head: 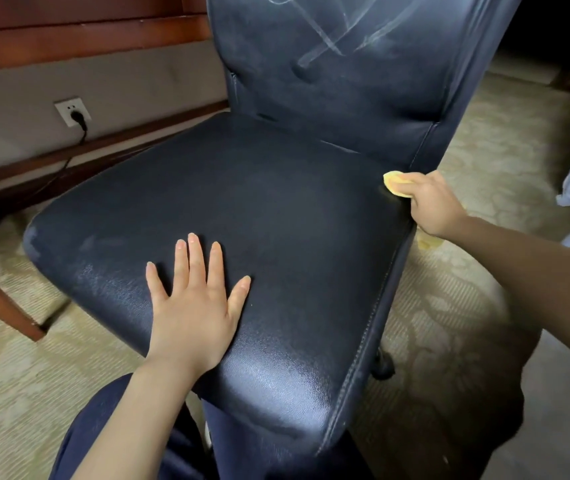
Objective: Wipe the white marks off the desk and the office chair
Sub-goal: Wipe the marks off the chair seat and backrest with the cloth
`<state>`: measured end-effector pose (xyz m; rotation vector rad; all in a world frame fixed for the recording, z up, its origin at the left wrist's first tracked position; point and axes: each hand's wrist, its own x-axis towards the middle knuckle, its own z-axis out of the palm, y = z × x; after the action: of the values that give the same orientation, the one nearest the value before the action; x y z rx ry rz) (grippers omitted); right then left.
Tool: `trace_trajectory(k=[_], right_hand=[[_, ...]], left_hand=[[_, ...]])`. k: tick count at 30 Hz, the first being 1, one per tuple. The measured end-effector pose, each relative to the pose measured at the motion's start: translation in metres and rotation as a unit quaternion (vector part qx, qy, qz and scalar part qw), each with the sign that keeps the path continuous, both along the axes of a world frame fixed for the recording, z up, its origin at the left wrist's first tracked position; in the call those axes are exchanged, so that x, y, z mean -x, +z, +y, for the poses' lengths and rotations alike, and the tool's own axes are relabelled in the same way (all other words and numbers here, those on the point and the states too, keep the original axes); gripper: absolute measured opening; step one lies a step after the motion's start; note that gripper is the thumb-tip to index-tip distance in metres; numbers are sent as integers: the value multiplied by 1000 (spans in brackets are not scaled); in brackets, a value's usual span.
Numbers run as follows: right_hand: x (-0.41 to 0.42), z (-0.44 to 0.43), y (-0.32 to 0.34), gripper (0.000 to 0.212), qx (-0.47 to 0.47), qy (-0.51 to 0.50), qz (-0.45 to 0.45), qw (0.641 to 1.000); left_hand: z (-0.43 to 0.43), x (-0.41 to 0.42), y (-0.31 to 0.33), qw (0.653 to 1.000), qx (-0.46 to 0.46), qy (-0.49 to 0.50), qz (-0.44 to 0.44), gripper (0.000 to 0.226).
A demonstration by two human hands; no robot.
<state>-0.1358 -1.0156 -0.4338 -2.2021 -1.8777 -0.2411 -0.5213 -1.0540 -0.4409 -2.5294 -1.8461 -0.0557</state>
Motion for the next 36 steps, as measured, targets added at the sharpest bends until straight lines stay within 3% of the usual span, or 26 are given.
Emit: trace_trajectory(k=[4,8,12,17,20,24,26,30,33,36], right_hand=[[7,11,1,60,7,-60,20,998],[28,-5,6,62,19,-49,-5,999],[66,-42,8,58,1,22,-42,999],[126,-91,3,68,66,97,-8,993],[164,-125,13,73,45,243,23,969],[176,-128,24,71,1,329,-71,942],[170,-118,28,66,14,296,-102,950],[125,-83,31,67,70,106,-114,985],[80,-52,35,56,108,14,-152,982],[55,-18,38,50,135,-87,-92,983]], left_hand=[[1,0,-1,1000,-2,-1,4,91],[5,5,-3,1000,-4,-10,0,94],[13,16,-2,999,-7,-19,34,114],[26,34,7,997,-3,-20,70,92],[32,38,20,997,3,-22,70,88],[36,21,32,997,19,-53,46,92],[37,8,35,996,40,-73,28,96],[40,-14,33,991,74,-95,59,102],[44,-20,27,988,87,-95,81,104],[46,-19,24,988,82,-97,83,104]])
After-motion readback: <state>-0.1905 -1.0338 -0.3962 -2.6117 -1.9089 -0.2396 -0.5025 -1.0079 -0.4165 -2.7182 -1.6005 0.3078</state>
